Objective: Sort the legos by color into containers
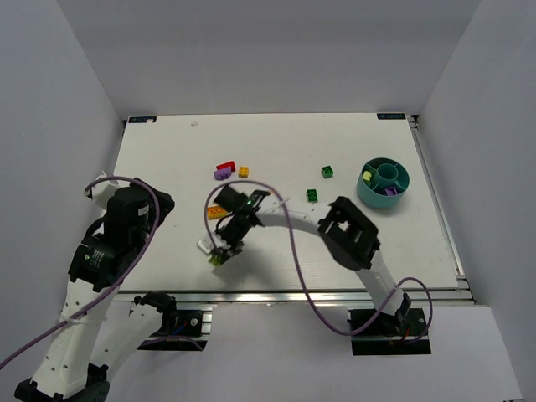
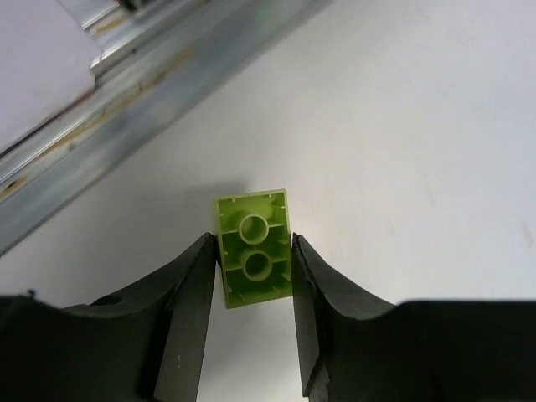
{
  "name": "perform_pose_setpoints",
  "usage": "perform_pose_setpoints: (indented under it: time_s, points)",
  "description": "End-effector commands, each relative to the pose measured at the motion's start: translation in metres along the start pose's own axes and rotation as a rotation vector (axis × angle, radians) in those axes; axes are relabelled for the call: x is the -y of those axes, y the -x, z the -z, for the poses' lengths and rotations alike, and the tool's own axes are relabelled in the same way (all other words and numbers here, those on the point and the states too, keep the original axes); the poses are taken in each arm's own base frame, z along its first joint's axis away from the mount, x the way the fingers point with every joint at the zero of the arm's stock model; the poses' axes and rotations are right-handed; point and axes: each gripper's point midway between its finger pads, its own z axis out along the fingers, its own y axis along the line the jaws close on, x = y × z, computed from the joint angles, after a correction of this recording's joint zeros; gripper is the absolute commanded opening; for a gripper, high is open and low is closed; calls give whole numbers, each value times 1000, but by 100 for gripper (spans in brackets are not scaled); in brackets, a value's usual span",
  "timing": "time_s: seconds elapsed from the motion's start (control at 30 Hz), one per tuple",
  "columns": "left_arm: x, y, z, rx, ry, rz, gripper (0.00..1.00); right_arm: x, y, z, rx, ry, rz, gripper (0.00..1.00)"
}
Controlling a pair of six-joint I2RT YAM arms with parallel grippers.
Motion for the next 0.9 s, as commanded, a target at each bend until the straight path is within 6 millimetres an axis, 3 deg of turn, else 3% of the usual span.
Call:
perform_pose_setpoints:
  time_s: [0.0,0.03,0.07,0.1,0.13,0.17,0.27,0.43,0.57,0.67,0.87]
  points:
    - [13,2,-11,41,-59,73,79,29,40,110,17,-225,-106,0]
    - [15,0,-14,41,-67,74,79,23,33,124,3,-247,-151,0]
    - [17,-5,-18,27,-77,69,79,25,33,159,-19,-318,-169,0]
    - [22,-10,-26,25,-93,73,79,22,26,175,-59,-351,-205,0]
    - [25,-13,-30,19,-102,66,79,11,17,190,-92,-358,-260,0]
    - [29,-19,-37,-3,-108,53,79,6,9,220,-132,-412,-293,0]
    - [48,-26,-54,-19,-155,31,79,-19,-28,281,-301,-519,-444,0]
    - [70,-37,-76,-54,-195,-24,80,-52,-71,370,-462,-762,-752,0]
    - [85,-46,-89,-79,-227,-28,79,-83,-94,416,-595,-950,-950,0]
    - [87,-52,-96,-94,-238,-22,79,-106,-108,432,-646,-1056,-1064,0]
    - [85,-53,-102,-98,-234,-15,79,-133,-124,448,-652,-1196,-1239,0]
